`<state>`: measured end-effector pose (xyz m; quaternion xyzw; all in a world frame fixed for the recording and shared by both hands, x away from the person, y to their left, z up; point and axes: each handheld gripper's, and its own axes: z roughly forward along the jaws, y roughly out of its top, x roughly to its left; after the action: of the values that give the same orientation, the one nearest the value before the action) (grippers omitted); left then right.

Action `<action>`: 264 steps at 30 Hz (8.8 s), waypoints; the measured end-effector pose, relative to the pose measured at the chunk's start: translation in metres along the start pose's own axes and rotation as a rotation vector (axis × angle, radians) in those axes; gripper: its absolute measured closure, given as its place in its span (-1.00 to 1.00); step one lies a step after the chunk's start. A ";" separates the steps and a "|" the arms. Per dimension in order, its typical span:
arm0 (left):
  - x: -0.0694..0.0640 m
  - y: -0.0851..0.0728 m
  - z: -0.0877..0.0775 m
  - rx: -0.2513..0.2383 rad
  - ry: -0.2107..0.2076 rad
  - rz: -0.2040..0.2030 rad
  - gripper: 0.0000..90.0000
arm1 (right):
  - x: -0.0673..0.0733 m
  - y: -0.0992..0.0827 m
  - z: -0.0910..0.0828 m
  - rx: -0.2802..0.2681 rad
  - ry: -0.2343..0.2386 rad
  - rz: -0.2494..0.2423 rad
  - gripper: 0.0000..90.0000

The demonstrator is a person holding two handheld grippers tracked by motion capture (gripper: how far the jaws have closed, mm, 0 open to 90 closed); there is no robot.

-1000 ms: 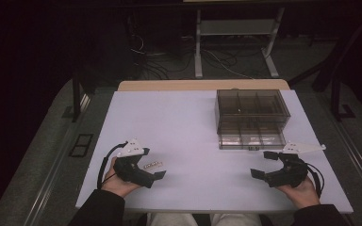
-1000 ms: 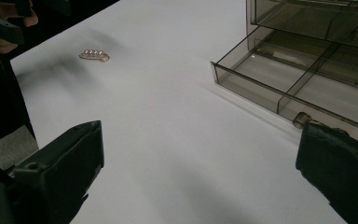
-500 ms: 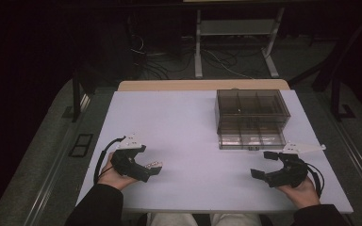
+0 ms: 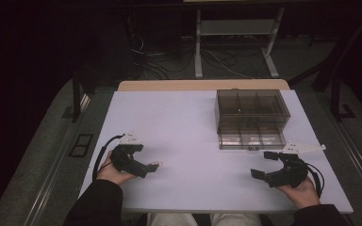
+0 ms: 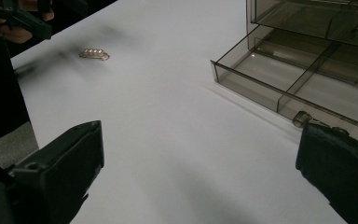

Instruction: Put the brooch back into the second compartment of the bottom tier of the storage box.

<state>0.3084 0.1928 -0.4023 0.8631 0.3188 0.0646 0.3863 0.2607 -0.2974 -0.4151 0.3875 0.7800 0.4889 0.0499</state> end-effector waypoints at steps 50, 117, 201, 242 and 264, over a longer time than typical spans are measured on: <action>0.021 -0.012 0.018 0.177 -0.047 0.072 -0.62 | 0.000 0.000 0.001 0.006 0.002 -0.010 -0.99; 0.014 0.000 0.026 0.245 -0.069 0.158 0.76 | 0.000 0.000 0.000 -0.003 0.016 -0.011 -0.99; -0.029 0.133 0.056 0.128 -0.165 0.300 0.76 | 0.001 -0.001 -0.001 -0.010 0.023 -0.011 -0.99; -0.067 0.194 0.098 0.139 -0.221 0.394 0.76 | 0.002 -0.002 -0.004 -0.015 0.030 -0.013 -0.99; -0.078 0.225 0.128 0.089 -0.248 0.382 0.76 | 0.000 -0.002 -0.006 -0.020 0.032 -0.006 -0.99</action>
<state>0.4053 -0.0465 -0.3215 0.9253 0.1022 0.0161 0.3648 0.2567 -0.3023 -0.4141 0.3767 0.7769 0.5027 0.0431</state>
